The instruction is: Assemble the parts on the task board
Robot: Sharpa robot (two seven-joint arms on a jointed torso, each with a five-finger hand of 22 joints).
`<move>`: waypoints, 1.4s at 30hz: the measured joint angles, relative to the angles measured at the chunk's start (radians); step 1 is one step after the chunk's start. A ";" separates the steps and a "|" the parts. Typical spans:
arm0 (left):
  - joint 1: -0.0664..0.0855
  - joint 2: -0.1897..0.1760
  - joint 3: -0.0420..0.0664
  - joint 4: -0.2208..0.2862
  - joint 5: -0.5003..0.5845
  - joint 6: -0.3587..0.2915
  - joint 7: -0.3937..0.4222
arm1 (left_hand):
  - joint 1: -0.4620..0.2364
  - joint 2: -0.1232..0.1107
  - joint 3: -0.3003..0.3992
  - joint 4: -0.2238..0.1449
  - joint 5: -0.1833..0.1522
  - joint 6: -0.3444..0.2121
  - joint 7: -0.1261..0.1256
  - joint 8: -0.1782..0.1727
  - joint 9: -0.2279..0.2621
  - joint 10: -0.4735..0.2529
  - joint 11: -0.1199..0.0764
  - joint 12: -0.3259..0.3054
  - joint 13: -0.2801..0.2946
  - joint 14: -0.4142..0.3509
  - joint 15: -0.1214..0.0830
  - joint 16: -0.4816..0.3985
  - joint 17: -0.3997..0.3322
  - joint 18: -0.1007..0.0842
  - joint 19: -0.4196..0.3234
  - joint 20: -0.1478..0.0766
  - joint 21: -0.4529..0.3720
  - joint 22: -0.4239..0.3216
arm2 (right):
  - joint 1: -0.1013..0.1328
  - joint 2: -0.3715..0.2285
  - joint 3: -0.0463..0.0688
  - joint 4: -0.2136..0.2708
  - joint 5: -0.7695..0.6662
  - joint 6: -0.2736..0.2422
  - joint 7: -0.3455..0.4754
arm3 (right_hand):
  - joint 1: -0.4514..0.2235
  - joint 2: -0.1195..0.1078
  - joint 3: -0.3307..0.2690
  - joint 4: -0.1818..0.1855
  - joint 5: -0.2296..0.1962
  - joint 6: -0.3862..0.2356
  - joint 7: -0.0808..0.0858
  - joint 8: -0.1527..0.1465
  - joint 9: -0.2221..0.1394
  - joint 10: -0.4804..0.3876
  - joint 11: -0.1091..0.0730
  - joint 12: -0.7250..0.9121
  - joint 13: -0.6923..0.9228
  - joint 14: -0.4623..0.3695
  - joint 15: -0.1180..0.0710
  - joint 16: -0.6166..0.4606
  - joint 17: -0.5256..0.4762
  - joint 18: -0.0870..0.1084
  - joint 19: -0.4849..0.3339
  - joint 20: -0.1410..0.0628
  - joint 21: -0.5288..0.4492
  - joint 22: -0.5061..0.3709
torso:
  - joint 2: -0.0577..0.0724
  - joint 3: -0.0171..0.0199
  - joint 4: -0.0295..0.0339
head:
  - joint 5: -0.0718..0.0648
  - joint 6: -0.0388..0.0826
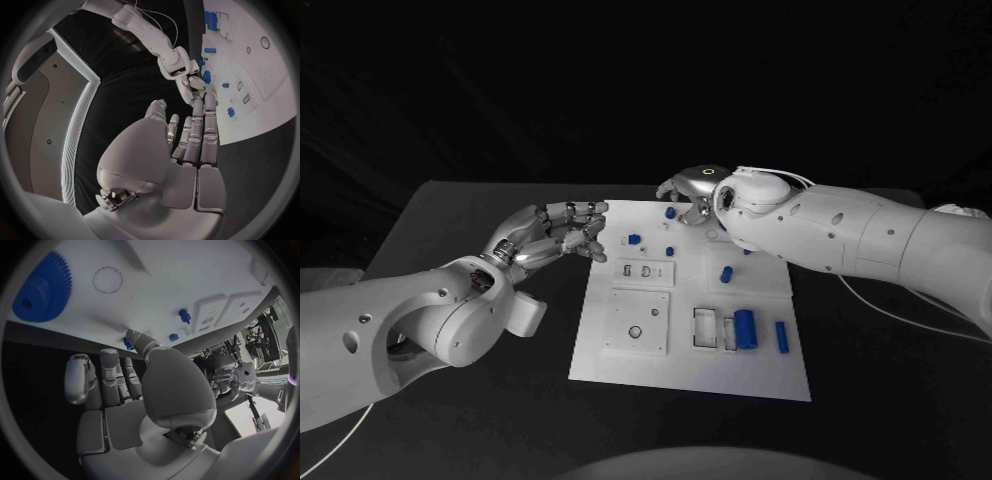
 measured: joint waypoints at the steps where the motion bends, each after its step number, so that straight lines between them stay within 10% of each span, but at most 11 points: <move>1: 0.000 0.000 0.000 -0.001 0.000 0.000 0.000 | 0.000 0.000 0.000 0.000 0.000 0.000 0.000 0.000 0.000 0.000 0.000 0.000 0.000 0.000 0.000 0.000 0.000 0.000 0.000 0.000 0.000 0.000 | 0.002 -0.008 0.000 0.011 0.001 -0.008 0.003 | 0.000 0.000 -0.004 0.004 -0.006 0.000 0.000 0.000 -0.004 0.000 0.000 0.005 0.003 0.000 0.000 0.000 -0.003 0.000 0.000 0.000 0.000 0.000 | 0.000 0.0000 -0.0001 | 0.000 0.001; 21: 0.000 0.000 -0.001 -0.014 0.000 0.001 0.000 | 0.000 0.000 0.000 0.000 0.000 0.000 0.000 0.000 0.000 0.000 0.000 0.000 0.000 0.000 0.000 0.000 -0.001 0.000 -0.004 0.004 0.000 0.000 | 0.080 -0.201 0.000 0.275 0.040 -0.135 0.053 | -0.007 0.026 -0.079 0.074 -0.095 0.084 0.046 0.012 -0.054 0.083 -0.010 0.088 0.038 0.024 -0.006 0.018 0.029 0.000 0.033 -0.004 0.008 0.000 | 0.000 -0.0039 -0.0048 | 0.002 0.003; 32: 0.000 0.003 -0.001 -0.018 0.000 0.002 0.000 | 0.000 0.000 0.000 0.000 0.000 0.000 0.000 0.000 0.000 0.000 0.000 0.000 -0.001 0.000 0.000 0.000 -0.001 0.000 -0.004 0.004 0.000 0.000 | 0.081 -0.274 -0.002 0.319 0.083 -0.153 0.078 | 0.001 0.033 -0.068 0.095 -0.067 0.214 0.092 0.062 -0.043 0.162 -0.015 0.093 0.019 0.074 -0.013 0.049 0.082 0.000 0.081 -0.009 0.036 0.000 | 0.001 -0.0028 -0.0037 | 0.005 0.002; 42: -0.001 0.011 -0.001 -0.024 0.000 0.005 0.000 | 0.002 0.002 0.000 0.000 0.000 0.000 0.000 0.000 0.000 0.000 0.000 0.000 -0.001 0.000 0.000 0.000 -0.001 0.000 -0.004 0.004 0.000 0.000 | 0.076 -0.335 -0.004 0.339 0.082 -0.163 0.083 | 0.007 0.028 -0.061 0.110 -0.071 0.235 0.083 0.066 -0.043 0.188 -0.020 0.077 -0.001 0.120 -0.020 0.080 0.149 0.000 0.119 -0.014 0.069 0.000 | 0.001 -0.0033 -0.0049 | -0.001 0.000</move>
